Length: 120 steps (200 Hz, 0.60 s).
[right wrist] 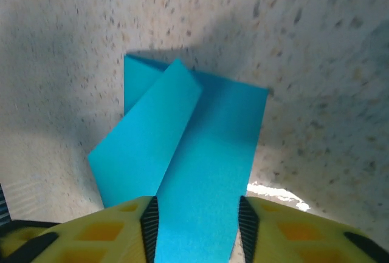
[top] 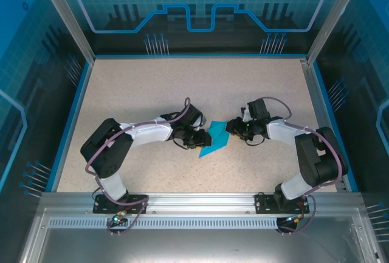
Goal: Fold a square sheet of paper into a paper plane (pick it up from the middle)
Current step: Turn over the paper at the center of the table.
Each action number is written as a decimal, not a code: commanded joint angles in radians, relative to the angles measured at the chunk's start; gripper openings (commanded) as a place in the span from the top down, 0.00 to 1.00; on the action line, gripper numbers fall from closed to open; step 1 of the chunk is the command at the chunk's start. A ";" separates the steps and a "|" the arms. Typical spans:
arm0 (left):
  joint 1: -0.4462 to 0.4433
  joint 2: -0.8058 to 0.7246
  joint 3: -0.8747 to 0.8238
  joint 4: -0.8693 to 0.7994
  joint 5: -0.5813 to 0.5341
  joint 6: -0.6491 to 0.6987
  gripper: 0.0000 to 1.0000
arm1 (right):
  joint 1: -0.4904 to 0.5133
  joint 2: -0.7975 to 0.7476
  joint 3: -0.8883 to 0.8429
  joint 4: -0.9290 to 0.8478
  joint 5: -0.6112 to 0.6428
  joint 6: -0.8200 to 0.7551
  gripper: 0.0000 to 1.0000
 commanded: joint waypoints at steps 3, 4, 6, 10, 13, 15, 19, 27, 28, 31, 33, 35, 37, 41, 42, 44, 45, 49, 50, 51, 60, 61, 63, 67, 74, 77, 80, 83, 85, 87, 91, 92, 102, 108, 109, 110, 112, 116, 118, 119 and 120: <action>0.020 -0.027 0.029 0.033 -0.044 -0.012 0.62 | 0.038 -0.031 -0.007 0.036 -0.024 0.071 0.51; 0.021 -0.026 0.029 0.033 -0.046 -0.013 0.62 | 0.039 -0.031 -0.006 0.036 -0.023 0.072 0.51; 0.023 -0.025 0.029 0.035 -0.047 -0.015 0.62 | 0.041 -0.030 -0.006 0.036 -0.022 0.074 0.50; 0.025 -0.020 0.028 0.039 -0.050 -0.019 0.62 | 0.047 -0.027 -0.003 0.037 -0.018 0.080 0.49; 0.028 -0.018 0.027 0.043 -0.052 -0.023 0.61 | 0.051 -0.024 -0.002 0.039 -0.017 0.082 0.48; 0.031 -0.017 0.026 0.043 -0.054 -0.027 0.61 | 0.053 -0.022 -0.001 0.039 -0.016 0.084 0.48; 0.035 -0.014 0.022 0.050 -0.055 -0.032 0.60 | 0.058 -0.017 0.004 0.040 -0.015 0.087 0.47; 0.041 -0.011 0.015 0.063 -0.055 -0.041 0.59 | 0.067 -0.007 0.013 0.039 -0.012 0.091 0.47; 0.041 -0.011 0.015 0.063 -0.055 -0.043 0.59 | 0.068 -0.005 0.014 0.039 -0.010 0.092 0.47; 0.045 -0.009 0.012 0.067 -0.055 -0.048 0.58 | 0.071 0.002 0.018 0.039 -0.010 0.093 0.47; 0.047 -0.009 0.010 0.071 -0.054 -0.049 0.58 | 0.073 0.005 0.020 0.040 -0.009 0.094 0.47; 0.048 -0.009 0.010 0.073 -0.053 -0.050 0.58 | 0.075 0.008 0.021 0.042 -0.009 0.095 0.47; 0.049 -0.008 0.008 0.075 -0.053 -0.052 0.57 | 0.076 0.011 0.023 0.042 -0.007 0.095 0.47; 0.053 -0.008 0.005 0.079 -0.051 -0.056 0.57 | 0.080 0.018 0.025 0.043 -0.007 0.099 0.46; 0.053 -0.007 0.005 0.080 -0.051 -0.056 0.56 | 0.079 0.020 0.026 0.044 -0.007 0.100 0.46; 0.054 -0.006 0.005 0.080 -0.052 -0.056 0.56 | 0.082 0.022 0.029 0.046 -0.008 0.102 0.46; 0.055 -0.006 0.005 0.080 -0.051 -0.056 0.56 | 0.083 0.023 0.029 0.046 -0.009 0.103 0.46; 0.057 -0.004 0.005 0.080 -0.051 -0.058 0.56 | 0.085 0.030 0.031 0.054 -0.013 0.107 0.46; 0.057 -0.003 0.005 0.080 -0.050 -0.058 0.56 | 0.085 0.031 0.031 0.056 -0.015 0.107 0.46; 0.058 -0.003 0.004 0.079 -0.050 -0.058 0.56 | 0.086 0.033 0.031 0.057 -0.016 0.108 0.46; 0.062 0.000 0.001 0.079 -0.051 -0.060 0.56 | 0.095 0.048 0.035 0.074 -0.025 0.116 0.47; 0.063 -0.001 0.001 0.079 -0.051 -0.061 0.56 | 0.096 0.049 0.035 0.076 -0.026 0.117 0.47; 0.064 0.000 0.000 0.080 -0.050 -0.062 0.56 | 0.098 0.052 0.036 0.078 -0.027 0.118 0.47; 0.066 0.001 -0.002 0.080 -0.049 -0.066 0.56 | 0.102 0.059 0.037 0.085 -0.028 0.122 0.47; 0.070 0.002 -0.007 0.083 -0.049 -0.070 0.56 | 0.108 0.069 0.041 0.094 -0.033 0.131 0.48; 0.073 0.003 -0.009 0.085 -0.050 -0.074 0.56 | 0.110 0.074 0.042 0.099 -0.034 0.136 0.48; 0.075 0.002 -0.011 0.087 -0.050 -0.076 0.56 | 0.112 0.079 0.041 0.107 -0.036 0.142 0.49; 0.076 0.002 -0.013 0.088 -0.050 -0.081 0.56 | 0.114 0.083 0.042 0.114 -0.038 0.148 0.49; 0.080 0.002 -0.016 0.090 -0.050 -0.082 0.55 | 0.116 0.085 0.040 0.119 -0.039 0.152 0.49; 0.081 0.003 -0.018 0.092 -0.050 -0.086 0.55 | 0.117 0.089 0.039 0.125 -0.040 0.156 0.50; 0.084 0.003 -0.021 0.096 -0.049 -0.093 0.55 | 0.120 0.095 0.039 0.135 -0.042 0.163 0.51; 0.085 0.003 -0.023 0.096 -0.050 -0.093 0.55 | 0.120 0.097 0.039 0.139 -0.044 0.163 0.51; 0.093 0.002 -0.033 0.109 -0.049 -0.107 0.55 | 0.126 0.114 0.037 0.168 -0.053 0.175 0.52; 0.099 0.002 -0.038 0.115 -0.045 -0.113 0.54 | 0.129 0.122 0.041 0.178 -0.054 0.178 0.53; 0.099 0.003 -0.037 0.116 -0.045 -0.113 0.54 | 0.130 0.122 0.041 0.179 -0.054 0.178 0.53; 0.100 0.002 -0.037 0.116 -0.045 -0.115 0.54 | 0.131 0.124 0.041 0.180 -0.055 0.179 0.54; 0.101 0.002 -0.039 0.116 -0.045 -0.116 0.54 | 0.132 0.128 0.042 0.183 -0.054 0.179 0.54; 0.103 0.003 -0.042 0.118 -0.045 -0.117 0.54 | 0.135 0.131 0.044 0.187 -0.056 0.180 0.54; 0.104 0.002 -0.043 0.118 -0.045 -0.117 0.54 | 0.136 0.134 0.045 0.189 -0.056 0.180 0.55; 0.104 0.002 -0.043 0.118 -0.045 -0.118 0.54 | 0.136 0.135 0.046 0.189 -0.056 0.180 0.55; 0.104 0.003 -0.044 0.118 -0.045 -0.119 0.54 | 0.137 0.136 0.046 0.190 -0.056 0.180 0.55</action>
